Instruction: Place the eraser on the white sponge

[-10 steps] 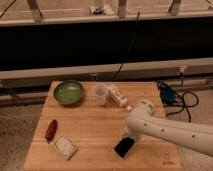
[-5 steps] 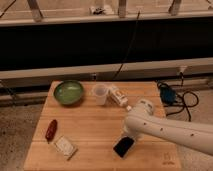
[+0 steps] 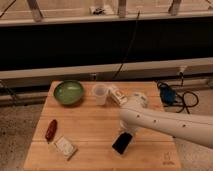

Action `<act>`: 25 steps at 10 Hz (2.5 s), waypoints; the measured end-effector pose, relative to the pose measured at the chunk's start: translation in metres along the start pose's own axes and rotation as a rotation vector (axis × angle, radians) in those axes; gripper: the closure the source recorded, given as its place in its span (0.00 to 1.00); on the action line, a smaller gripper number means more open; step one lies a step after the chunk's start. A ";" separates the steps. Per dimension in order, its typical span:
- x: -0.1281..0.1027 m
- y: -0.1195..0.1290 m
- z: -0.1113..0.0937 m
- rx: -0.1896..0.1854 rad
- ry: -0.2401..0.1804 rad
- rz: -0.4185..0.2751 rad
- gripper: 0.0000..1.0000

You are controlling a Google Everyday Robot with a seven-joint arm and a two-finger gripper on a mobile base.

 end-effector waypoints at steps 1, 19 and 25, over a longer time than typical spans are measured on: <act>-0.006 -0.025 -0.002 -0.013 -0.014 -0.044 1.00; -0.084 -0.285 0.001 -0.147 -0.164 -0.575 0.96; -0.071 -0.299 0.011 -0.153 -0.191 -0.569 0.34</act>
